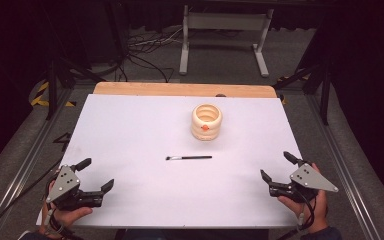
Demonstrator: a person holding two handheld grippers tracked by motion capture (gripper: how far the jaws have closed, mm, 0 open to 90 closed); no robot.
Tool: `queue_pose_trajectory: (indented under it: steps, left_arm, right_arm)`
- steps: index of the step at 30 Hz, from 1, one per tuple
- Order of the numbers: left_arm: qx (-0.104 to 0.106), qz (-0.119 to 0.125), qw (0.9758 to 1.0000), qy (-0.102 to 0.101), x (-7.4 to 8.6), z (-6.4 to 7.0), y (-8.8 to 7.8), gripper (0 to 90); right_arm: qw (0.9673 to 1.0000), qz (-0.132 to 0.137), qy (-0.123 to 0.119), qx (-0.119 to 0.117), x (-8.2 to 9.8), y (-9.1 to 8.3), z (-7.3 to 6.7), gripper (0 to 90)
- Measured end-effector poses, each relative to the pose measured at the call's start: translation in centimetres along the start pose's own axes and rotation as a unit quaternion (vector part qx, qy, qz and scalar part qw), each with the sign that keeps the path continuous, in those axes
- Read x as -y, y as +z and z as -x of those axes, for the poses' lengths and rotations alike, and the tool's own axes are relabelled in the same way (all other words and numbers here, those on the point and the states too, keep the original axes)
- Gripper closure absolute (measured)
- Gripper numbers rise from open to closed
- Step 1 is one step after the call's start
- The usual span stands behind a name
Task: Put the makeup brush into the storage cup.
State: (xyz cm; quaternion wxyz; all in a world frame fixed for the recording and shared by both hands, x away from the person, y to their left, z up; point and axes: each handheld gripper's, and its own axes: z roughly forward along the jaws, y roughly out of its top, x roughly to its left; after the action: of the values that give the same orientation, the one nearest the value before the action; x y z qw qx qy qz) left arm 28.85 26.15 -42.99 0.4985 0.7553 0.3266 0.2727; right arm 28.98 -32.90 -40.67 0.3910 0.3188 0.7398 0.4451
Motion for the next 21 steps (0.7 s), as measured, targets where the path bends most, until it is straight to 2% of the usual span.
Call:
queue_pose_trajectory:
  steps: [4,7,10,12,14,15,17,18,19,20,21]
  left_arm:
    - [0.012,-0.012,0.9997,0.017,-0.2,0.4,0.4,4.9]
    - [0.021,-0.024,0.9993,0.020,-0.3,0.3,0.7,6.6]
    - [0.033,-0.039,0.9982,0.032,-1.1,0.0,1.6,8.0]
    - [0.038,-0.042,0.9979,0.033,-1.4,-0.1,1.8,8.2]
    - [0.044,-0.054,0.9963,0.050,-2.3,-0.1,2.6,8.9]
    - [0.044,-0.054,0.9963,0.050,-2.3,-0.1,2.6,9.1]
    - [0.054,-0.071,0.9942,0.061,-3.0,0.2,3.2,9.8]
    - [0.064,-0.087,0.9918,0.070,-3.4,0.3,3.8,9.7]
    - [0.064,-0.117,0.9865,0.094,-4.1,0.6,4.8,13.5]
    - [0.064,-0.117,0.9865,0.094,-4.1,0.6,4.8,15.0]
    - [0.073,-0.130,0.9833,0.104,-4.5,0.8,5.5,15.0]
  right_arm:
    - [1.0000,-0.002,0.000,0.001,0.1,0.0,0.1,11.3]
    - [1.0000,-0.003,0.003,0.002,0.1,0.0,0.1,11.6]
    - [1.0000,-0.009,0.002,0.001,0.0,0.2,0.0,12.0]
    - [0.9999,-0.013,-0.002,0.001,0.0,0.4,-0.1,12.3]
    - [0.9999,-0.016,-0.002,-0.001,0.0,0.5,-0.2,12.3]
    - [0.9999,-0.017,-0.004,-0.001,0.1,0.5,-0.2,12.4]
    - [0.9998,-0.019,-0.004,-0.002,0.1,0.5,-0.3,12.6]
    - [0.9998,-0.021,-0.004,-0.003,0.2,0.6,-0.3,12.7]
    - [0.9996,-0.026,-0.005,-0.005,0.2,0.6,-0.4,13.4]
    - [0.9996,-0.026,-0.006,-0.006,0.2,0.6,-0.4,13.6]
    - [0.9996,-0.026,-0.006,-0.006,0.2,0.6,-0.4,13.6]
